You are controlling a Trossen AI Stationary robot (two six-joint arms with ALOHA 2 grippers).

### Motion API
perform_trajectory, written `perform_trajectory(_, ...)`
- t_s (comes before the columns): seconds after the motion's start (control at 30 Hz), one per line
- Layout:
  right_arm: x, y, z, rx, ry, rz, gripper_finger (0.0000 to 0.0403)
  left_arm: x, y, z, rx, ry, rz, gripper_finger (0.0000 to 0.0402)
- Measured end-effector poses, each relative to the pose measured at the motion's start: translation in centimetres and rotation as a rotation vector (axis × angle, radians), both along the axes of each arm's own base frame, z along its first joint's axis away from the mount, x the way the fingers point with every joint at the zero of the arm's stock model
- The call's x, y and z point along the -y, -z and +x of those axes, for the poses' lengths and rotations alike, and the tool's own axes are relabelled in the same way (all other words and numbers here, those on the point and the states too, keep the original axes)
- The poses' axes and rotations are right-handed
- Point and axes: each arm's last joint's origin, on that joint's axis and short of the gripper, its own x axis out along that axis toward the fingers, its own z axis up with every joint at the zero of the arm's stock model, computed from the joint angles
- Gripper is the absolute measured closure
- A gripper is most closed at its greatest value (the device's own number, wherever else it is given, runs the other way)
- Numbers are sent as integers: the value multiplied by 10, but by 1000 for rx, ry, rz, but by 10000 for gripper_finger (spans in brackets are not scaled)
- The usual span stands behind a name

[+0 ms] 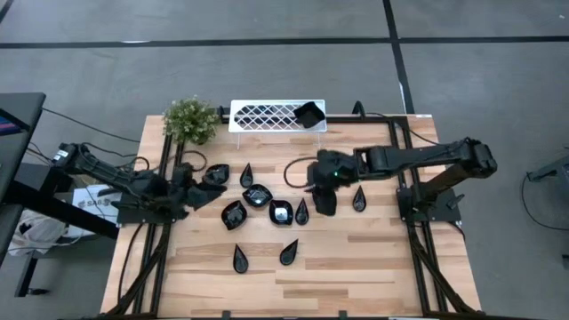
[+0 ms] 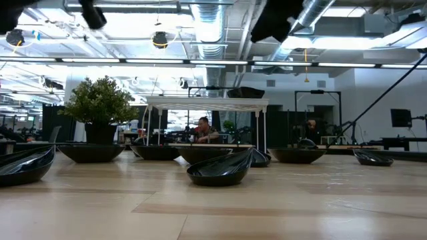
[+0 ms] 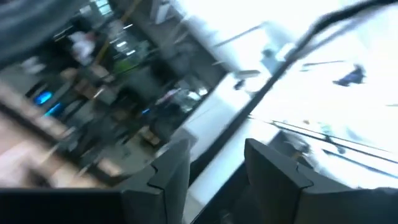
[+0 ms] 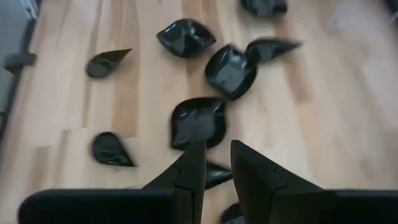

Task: Pick & Place Mini shaped plates
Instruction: Put the leaf shaped plate on the shelf

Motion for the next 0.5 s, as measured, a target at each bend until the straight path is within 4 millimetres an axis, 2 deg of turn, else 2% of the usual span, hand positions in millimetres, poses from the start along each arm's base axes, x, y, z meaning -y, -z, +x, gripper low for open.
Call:
perform_trajectory(0.1,-12,1,-3,-27,65,75,333,4,-3,-2,36,40,42,247)
perform_trajectory(0.23,-28,-1,-4,19,201,116,333,8,2,-1,-1,39,93,247)
perform_trajectory(0.43,-53,3,-7,97,431,77,333,9,9,0,-76,10,98,247)
perform_trajectory(0.5,-61,7,-1,129,468,81,333,9,11,0,-93,15,103,247)
